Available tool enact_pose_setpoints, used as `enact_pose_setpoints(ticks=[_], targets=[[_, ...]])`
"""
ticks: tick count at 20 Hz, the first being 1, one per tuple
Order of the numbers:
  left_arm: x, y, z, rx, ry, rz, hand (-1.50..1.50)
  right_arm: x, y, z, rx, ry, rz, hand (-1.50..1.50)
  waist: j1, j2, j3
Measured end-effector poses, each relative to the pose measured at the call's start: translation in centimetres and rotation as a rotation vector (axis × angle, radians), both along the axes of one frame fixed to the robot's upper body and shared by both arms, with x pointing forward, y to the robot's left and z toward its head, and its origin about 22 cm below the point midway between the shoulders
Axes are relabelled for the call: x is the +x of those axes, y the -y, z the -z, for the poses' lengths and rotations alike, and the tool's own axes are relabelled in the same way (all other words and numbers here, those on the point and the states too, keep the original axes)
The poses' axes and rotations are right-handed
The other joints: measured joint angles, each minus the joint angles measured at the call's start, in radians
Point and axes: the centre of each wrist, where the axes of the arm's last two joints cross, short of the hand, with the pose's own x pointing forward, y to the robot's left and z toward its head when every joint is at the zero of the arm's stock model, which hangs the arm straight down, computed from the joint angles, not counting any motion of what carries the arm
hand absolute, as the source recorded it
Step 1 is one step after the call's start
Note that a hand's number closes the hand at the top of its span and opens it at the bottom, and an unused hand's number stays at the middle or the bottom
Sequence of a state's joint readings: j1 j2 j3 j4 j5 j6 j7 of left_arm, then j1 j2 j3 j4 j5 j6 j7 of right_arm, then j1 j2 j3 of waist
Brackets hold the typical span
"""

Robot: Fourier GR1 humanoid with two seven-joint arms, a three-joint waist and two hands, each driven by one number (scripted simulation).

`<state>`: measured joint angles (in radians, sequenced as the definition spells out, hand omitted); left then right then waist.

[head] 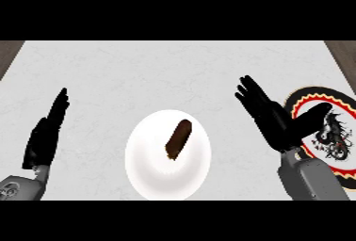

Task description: Pick the sweet potato from the plate and place it in the plate

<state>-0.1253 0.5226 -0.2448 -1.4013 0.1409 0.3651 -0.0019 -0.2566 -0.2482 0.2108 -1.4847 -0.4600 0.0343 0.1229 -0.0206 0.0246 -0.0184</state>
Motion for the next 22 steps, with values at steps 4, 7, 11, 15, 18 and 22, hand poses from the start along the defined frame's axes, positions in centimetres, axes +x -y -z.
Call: enact_pose_setpoints(ticks=[4,7,11,15,18,22], targets=[[-0.6,1.3,1.3,-0.067,-0.054,-0.012,0.0,0.3,-4.0,-1.8,-0.06,0.028,0.08,1.5,0.016,-0.017,0.011],[-0.6,2.0,2.1,-0.123,-0.104,-0.034,0.0,0.6,-6.0,-2.4,-0.238,0.094,0.136,1.5,0.023,-0.026,-0.001],[-1.2,2.6,3.0,-0.166,-0.16,-0.043,0.0,1.4,-2.7,-1.8,-0.737,0.231,0.187,1.5,0.019,-0.041,-0.014],[-1.4,3.5,3.5,-0.22,-0.193,-0.061,0.0,-0.7,-5.6,1.1,-0.682,0.254,0.4,-1.5,0.003,-0.036,0.007],[-1.5,4.3,3.6,-0.241,-0.202,-0.056,0.0,-3.5,-8.9,3.0,-0.543,0.291,0.455,-1.5,0.009,-0.031,0.014],[-1.6,5.2,3.2,-0.253,-0.208,-0.049,0.0,-5.7,-11.5,5.3,-0.609,0.317,0.357,-1.5,0.019,-0.028,0.017]])
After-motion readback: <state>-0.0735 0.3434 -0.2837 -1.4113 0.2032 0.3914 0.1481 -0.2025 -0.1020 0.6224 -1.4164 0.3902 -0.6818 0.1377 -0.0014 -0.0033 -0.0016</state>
